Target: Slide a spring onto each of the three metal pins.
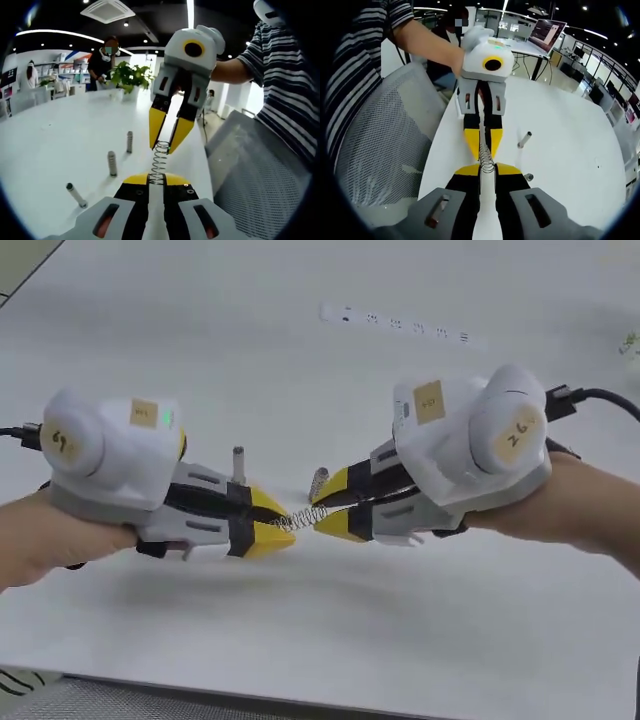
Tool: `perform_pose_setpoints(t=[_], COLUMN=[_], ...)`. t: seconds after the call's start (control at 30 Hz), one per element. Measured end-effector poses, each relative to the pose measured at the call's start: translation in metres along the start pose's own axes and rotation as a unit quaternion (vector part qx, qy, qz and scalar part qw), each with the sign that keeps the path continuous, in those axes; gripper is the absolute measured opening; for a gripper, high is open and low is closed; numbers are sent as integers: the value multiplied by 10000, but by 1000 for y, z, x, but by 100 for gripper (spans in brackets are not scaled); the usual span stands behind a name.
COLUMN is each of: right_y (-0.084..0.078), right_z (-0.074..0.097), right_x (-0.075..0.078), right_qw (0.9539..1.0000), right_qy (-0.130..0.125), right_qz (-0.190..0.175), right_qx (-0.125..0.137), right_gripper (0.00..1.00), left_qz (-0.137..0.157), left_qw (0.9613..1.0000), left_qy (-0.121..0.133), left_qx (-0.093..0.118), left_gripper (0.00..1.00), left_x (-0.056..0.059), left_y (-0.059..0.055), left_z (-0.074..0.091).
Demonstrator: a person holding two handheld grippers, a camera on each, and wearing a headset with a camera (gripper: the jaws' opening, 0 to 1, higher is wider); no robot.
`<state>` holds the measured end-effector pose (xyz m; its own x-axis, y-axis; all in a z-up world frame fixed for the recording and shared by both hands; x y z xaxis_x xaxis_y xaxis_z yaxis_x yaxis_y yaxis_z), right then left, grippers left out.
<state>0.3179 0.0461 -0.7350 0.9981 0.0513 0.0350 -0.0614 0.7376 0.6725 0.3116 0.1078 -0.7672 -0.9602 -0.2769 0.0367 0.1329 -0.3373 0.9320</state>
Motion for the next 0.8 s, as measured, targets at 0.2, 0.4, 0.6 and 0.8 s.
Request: perform_pose_setpoints(t=[0.2, 0.4, 0.6, 0.8], right_y=[4, 9, 13, 21], right_z=[1, 1, 2, 1], right_x=[0, 0, -1, -2], right_qw=[9999, 9997, 9993, 9979], right_qy=[27, 46, 67, 79], right_qz=[-71, -95, -174, -314], right_qx=[109, 204, 327, 558], right_gripper=[7, 7, 8, 8], left_qz=[-6, -2, 4, -7], left_qw=[10000, 10000, 10000, 10000], left_qy=[44, 50, 49, 46], left_qx=[29, 40, 43, 68], left_gripper=[2, 2, 2, 2], left_x=[0, 0, 0, 2], left_y=[0, 1, 1, 2], left_z=[0, -2, -3, -4])
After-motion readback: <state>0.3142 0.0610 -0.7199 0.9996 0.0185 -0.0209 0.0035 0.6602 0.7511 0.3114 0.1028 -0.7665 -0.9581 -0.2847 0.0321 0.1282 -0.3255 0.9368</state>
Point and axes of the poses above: the centre of the closed fingertips' face, and the gripper's own axes: z roughly backward along the fingers, x roughly to its right, y roughly out of its top, the point moved 4 cm from there along z, roughly backward along the fingers, and after that the axes turned 7 degrees about -z, right-handed, at the moved point
